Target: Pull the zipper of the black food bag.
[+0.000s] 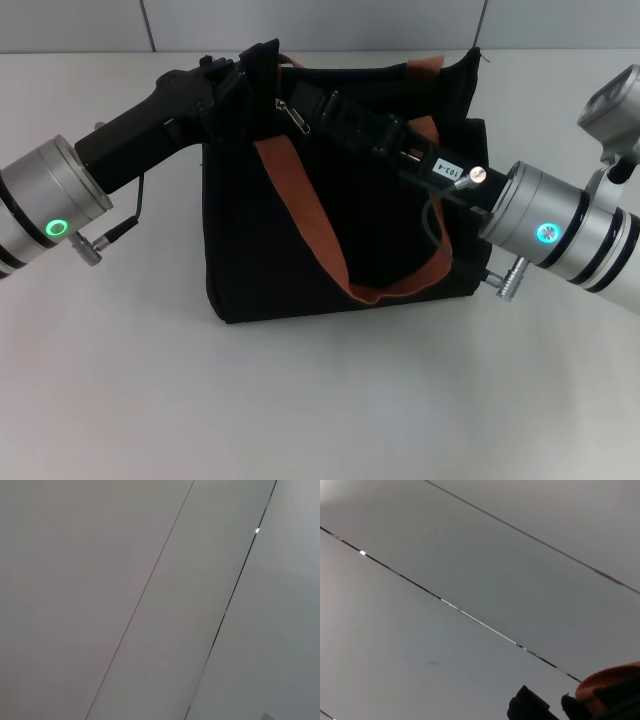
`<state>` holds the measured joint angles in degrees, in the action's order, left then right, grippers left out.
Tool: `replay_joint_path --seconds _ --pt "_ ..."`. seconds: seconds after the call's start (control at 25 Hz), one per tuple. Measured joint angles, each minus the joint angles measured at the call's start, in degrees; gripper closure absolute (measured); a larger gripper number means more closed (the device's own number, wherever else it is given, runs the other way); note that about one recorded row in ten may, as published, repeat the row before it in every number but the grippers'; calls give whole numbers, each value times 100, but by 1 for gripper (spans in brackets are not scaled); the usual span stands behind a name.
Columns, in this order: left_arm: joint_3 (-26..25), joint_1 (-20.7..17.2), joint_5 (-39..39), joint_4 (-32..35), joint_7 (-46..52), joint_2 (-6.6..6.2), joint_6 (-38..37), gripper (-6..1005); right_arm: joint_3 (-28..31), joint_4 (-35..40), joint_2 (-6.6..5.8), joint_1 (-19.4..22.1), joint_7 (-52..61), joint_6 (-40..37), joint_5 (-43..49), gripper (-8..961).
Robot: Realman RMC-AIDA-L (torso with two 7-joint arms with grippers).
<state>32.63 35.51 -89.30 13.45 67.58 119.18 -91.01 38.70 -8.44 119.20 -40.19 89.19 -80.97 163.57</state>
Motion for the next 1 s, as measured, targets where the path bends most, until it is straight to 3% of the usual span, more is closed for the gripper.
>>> replay_joint_path --seconds 1.0 --pt "34 61 -1 -41 -68 0 -1 968 -89 -2 14 -76 522 303 203 137"
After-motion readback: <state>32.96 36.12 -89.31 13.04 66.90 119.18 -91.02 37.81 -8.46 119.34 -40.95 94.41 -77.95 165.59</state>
